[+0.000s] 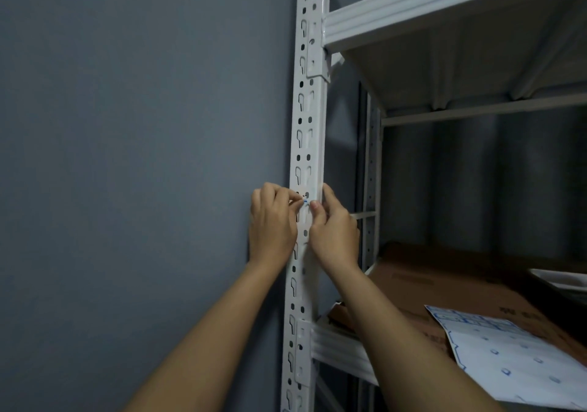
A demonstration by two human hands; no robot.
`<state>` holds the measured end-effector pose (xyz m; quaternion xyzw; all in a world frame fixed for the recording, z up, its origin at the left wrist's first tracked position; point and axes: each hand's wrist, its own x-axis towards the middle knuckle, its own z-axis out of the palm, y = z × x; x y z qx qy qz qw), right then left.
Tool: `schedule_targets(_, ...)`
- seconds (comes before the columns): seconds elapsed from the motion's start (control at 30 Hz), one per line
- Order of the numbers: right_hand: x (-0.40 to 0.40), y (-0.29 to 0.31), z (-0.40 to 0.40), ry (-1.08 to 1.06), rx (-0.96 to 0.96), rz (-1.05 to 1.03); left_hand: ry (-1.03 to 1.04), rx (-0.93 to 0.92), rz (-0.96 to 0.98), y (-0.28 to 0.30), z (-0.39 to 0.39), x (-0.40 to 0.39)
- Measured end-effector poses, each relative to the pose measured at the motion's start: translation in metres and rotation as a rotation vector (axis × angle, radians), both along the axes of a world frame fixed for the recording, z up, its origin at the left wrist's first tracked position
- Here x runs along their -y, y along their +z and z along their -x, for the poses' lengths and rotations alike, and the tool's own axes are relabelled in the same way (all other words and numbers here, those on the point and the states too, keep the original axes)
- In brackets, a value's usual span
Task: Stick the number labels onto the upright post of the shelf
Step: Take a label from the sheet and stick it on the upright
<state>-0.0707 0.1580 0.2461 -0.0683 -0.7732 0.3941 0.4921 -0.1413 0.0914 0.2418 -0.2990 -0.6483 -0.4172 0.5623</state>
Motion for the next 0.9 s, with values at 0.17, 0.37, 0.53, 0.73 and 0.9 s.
schedule_targets(0.17, -0.0025, -0.0009, 0.0001, 0.025, -0.004, 0.016, -0.104, 0.066, -0.118, -0.0036, -0.0021, -0.0001)
schedule_targets(0.37, -0.0063, -0.0033, 0.0039, 0.024, -0.021, 0.014, -0.210, 0.107, -0.175, -0.0045, -0.0011, -0.0026)
schedule_targets(0.53, -0.0058, -0.0032, 0.0056, 0.014, -0.025, 0.012, -0.163, 0.076, -0.099, -0.0015, 0.0035, -0.0051)
schedule_targets(0.73, -0.0047, -0.0023, 0.0068, -0.009, -0.011, 0.010, -0.140, 0.095, -0.037, 0.0021, 0.0009, -0.0043)
schedule_targets(0.9, -0.0023, -0.0022, 0.0045, 0.000, -0.012, 0.004, -0.103, 0.143, 0.023, 0.0049, -0.0025, -0.0032)
